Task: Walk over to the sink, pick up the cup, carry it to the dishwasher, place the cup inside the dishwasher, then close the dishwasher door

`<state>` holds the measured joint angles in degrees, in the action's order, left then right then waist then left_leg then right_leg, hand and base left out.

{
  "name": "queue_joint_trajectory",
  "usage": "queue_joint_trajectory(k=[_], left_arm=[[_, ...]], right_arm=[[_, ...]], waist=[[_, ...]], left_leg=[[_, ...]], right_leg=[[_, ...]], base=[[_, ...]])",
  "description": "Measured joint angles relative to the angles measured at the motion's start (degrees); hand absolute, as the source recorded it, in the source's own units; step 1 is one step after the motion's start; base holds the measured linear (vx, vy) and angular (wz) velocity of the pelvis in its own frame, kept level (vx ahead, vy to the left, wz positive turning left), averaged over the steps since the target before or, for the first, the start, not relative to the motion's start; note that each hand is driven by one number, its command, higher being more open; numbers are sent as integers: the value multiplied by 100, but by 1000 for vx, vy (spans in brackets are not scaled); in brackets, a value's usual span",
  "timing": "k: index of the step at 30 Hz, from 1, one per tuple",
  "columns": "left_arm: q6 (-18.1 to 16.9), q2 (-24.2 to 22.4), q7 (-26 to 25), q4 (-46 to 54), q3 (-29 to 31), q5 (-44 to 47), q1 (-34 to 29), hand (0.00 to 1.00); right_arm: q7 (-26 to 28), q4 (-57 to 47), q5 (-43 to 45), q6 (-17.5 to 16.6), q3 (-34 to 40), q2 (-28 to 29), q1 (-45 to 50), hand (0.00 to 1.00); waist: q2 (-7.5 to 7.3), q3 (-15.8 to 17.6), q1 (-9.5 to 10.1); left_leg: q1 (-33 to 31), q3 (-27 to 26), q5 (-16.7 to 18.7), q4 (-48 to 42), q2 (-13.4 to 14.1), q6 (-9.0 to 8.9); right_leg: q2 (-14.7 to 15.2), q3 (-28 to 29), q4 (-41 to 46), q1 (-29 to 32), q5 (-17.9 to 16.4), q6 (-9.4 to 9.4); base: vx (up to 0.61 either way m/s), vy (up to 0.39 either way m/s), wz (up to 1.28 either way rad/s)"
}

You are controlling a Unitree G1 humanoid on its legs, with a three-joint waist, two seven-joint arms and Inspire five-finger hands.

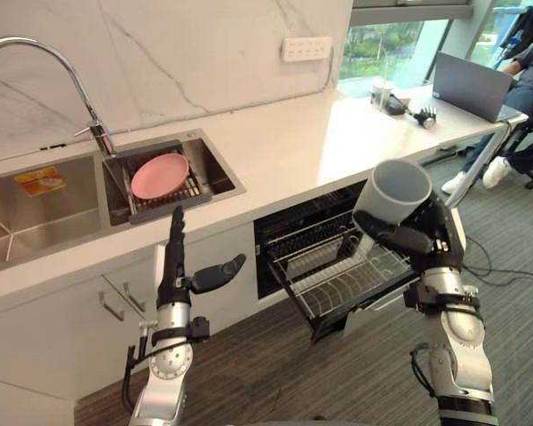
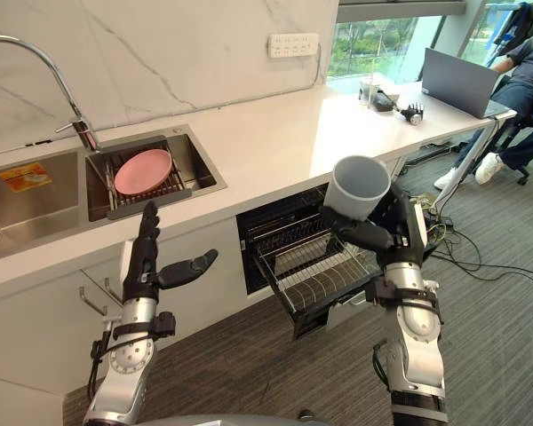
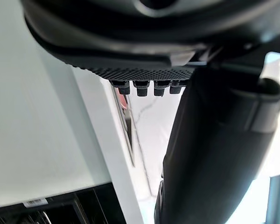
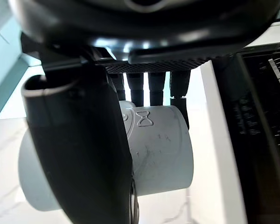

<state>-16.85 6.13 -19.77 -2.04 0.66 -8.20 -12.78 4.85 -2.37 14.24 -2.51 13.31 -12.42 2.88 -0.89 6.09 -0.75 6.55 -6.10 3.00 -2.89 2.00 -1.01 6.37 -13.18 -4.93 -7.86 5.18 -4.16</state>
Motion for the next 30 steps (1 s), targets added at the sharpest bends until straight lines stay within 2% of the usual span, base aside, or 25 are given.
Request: queue_joint_trajectory(k=[3, 4, 6, 7, 12, 16, 19, 21, 24, 30], left_arm=[[0, -82, -511, 0, 398, -84, -135, 100], [0, -128, -810, 0, 739, -81, -267, 100], [1, -182, -981, -1, 953, -78, -376, 100], [2, -254, -1120, -8, 1149, -74, -498, 100], [31, -300, -1230, -243, 1271, 51, -764, 100], [120, -281, -1132, -907, 1228, 211, -735, 100], [165, -204, -1023, -1193, 1119, 243, -731, 100], [175, -41, -882, -1500, 916, 275, -652, 100], [176, 3, -792, -1829, 783, 433, -555, 100], [150, 10, -478, -2122, 621, 1506, -167, 100]], right_arm=[[-82, 408, -255, 127, 16, -146, 12, 0], [-179, 619, -320, 248, 43, -177, 13, 0], [-244, 717, -325, 361, 42, -199, 13, 0], [-319, 861, -332, 453, 54, -250, 13, 0], [-497, 1620, -345, 683, 130, -418, -193, 0], [-563, 2363, -300, 820, 66, -564, -637, 0], [-609, 3228, -178, 998, -40, -1047, -1300, 0], [-606, 3895, 38, 1076, -44, -1493, -1866, 0], [-570, 4315, 161, 1118, -44, -1893, -2374, 0], [-485, 4945, 244, 1132, -44, -2170, -3148, 0]], waist=[[-23, 48, 71], [-39, 78, 163], [-56, 97, 201], [-79, 119, 285], [-200, 272, 519], [-211, 455, 634], [-171, 749, 718], [-80, 929, 801], [75, 1165, 847], [279, 1648, 964]], left_leg=[[-190, 165, -20, -20, -26, -25], [-282, 272, -41, -35, -27, -38], [-322, 365, -54, -53, -33, -47], [-388, 460, -67, -88, -37, -29], [-712, 797, -43, -346, -93, -14], [-921, 961, 19, -605, -121, -4], [-1144, 1114, 66, -804, -117, -29], [-1353, 1203, 14, -857, -130, -51], [-1521, 1318, -101, -862, -159, -12], [-1826, 1420, -249, -868, -182, -19]], right_leg=[[24, -178, -3, 81, -19, -6], [28, -286, -1, 115, -30, 2], [49, -378, 1, 110, -43, 4], [49, -469, 4, 112, -61, 0], [70, -794, 7, 123, -92, -17], [72, -955, 20, 121, -92, -15], [64, -1091, 136, 219, -119, 19], [75, -1186, 231, 392, -128, 37], [106, -1280, 346, 564, -134, 44], [192, -1376, 705, 974, -243, 69]], base=[[-52, -14, 35], [-6, -15, 29], [16, -12, 33], [39, -15, 34], [14, -8, 37], [-68, 11, 25], [-111, 15, 24], [-92, 16, 20], [-44, 15, 19], [-30, 8, 10]])
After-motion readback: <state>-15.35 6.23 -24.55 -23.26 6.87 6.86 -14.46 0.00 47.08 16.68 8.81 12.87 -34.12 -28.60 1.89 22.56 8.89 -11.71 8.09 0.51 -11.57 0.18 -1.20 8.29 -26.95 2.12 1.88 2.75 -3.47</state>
